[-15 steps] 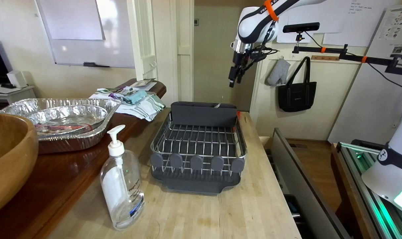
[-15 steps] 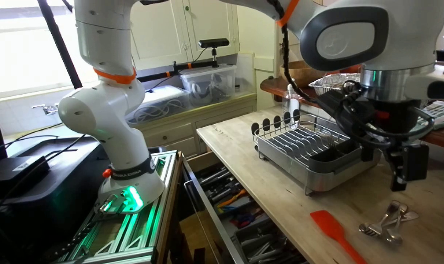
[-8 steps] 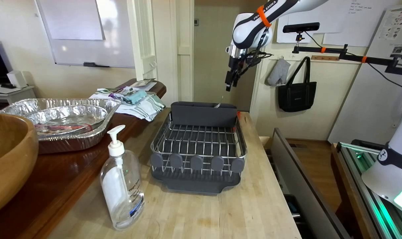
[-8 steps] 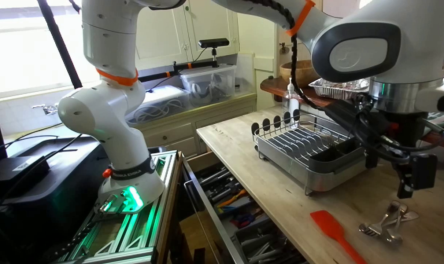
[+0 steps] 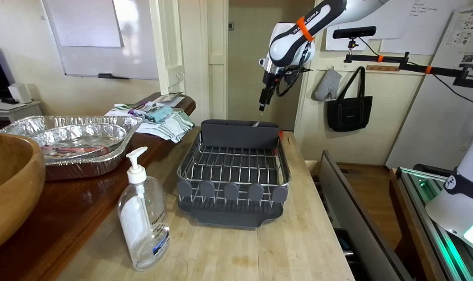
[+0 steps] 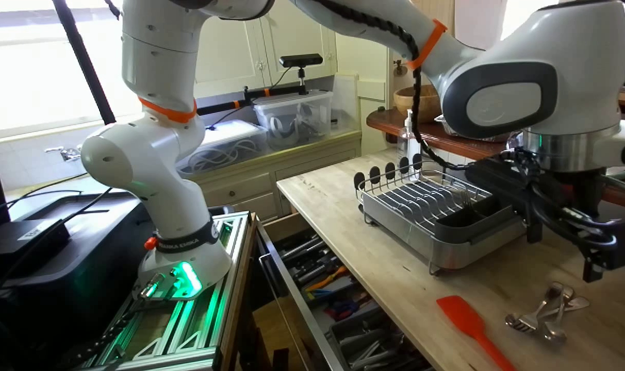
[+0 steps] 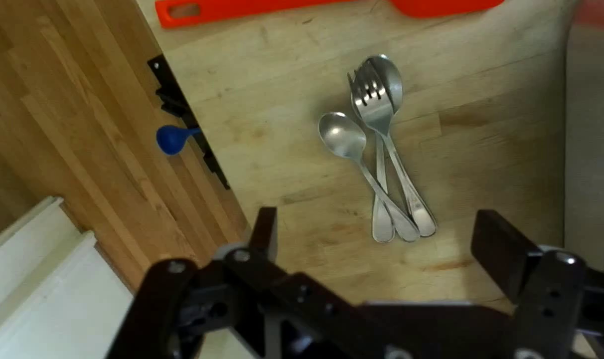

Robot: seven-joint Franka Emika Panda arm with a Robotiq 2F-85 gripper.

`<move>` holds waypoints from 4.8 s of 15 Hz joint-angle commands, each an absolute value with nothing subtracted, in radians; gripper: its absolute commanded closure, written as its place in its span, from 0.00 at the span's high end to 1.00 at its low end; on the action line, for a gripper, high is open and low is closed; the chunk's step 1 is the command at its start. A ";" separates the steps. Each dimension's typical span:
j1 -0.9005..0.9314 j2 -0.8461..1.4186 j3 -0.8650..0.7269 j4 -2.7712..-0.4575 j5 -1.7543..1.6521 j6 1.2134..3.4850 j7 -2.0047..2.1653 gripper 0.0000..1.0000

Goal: Put one silver spoon on the dishrack.

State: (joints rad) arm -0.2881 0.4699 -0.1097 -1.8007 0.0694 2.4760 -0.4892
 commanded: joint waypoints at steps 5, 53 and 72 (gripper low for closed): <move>-0.372 0.653 0.010 -1.634 0.075 2.533 -0.677 1.00; -0.493 0.952 0.122 -1.408 0.151 2.605 -1.112 1.00; -0.471 0.995 0.083 -1.377 0.115 2.605 -1.097 1.00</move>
State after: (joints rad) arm -0.4831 0.9530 0.1009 -1.4130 0.1313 2.5828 -1.1047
